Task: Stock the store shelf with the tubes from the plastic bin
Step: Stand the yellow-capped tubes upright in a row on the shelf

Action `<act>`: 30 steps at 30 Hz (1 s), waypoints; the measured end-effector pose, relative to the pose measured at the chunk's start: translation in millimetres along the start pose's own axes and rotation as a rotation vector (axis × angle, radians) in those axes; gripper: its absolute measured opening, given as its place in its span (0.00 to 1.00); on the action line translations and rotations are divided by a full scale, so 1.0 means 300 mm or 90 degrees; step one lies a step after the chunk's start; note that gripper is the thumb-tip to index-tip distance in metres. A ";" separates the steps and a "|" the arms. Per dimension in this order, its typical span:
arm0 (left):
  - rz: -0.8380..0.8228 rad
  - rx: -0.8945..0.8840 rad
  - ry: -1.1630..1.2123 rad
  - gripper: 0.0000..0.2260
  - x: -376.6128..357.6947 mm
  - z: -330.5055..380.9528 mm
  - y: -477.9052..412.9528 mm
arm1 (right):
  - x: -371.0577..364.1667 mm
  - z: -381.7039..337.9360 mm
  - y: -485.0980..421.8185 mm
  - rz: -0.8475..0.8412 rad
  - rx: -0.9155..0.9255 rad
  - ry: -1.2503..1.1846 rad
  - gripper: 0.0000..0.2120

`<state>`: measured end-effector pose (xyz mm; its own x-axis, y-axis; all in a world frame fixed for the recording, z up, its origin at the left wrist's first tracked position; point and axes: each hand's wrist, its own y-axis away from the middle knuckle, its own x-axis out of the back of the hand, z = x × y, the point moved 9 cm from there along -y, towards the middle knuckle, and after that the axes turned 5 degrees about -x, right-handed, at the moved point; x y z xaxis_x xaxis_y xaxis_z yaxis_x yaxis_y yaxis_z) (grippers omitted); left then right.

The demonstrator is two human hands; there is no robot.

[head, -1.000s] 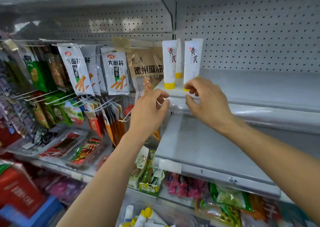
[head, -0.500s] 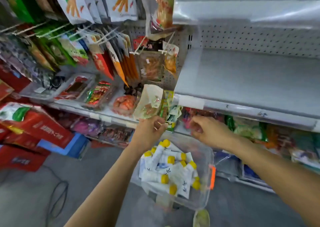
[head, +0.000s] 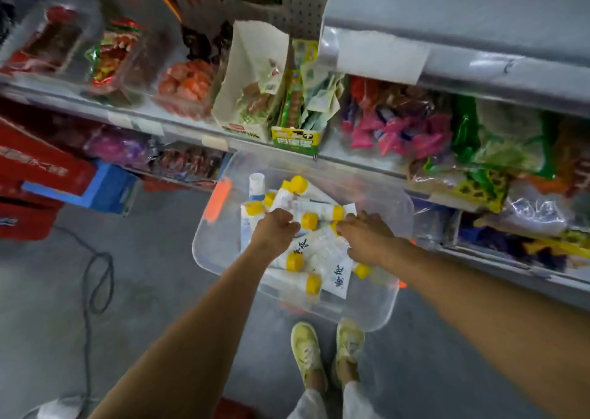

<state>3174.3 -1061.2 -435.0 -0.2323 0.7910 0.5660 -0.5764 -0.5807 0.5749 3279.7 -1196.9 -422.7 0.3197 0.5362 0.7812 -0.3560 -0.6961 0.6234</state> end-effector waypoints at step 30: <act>0.139 0.076 0.373 0.14 0.285 0.116 0.202 | 0.168 0.107 0.269 -0.138 -0.197 -0.701 0.15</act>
<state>3146.6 -1035.4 -331.2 -0.7441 0.6066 0.2798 -0.3844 -0.7314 0.5634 3295.3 -1241.6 -334.0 0.9361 -0.1811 0.3016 -0.3507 -0.4135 0.8402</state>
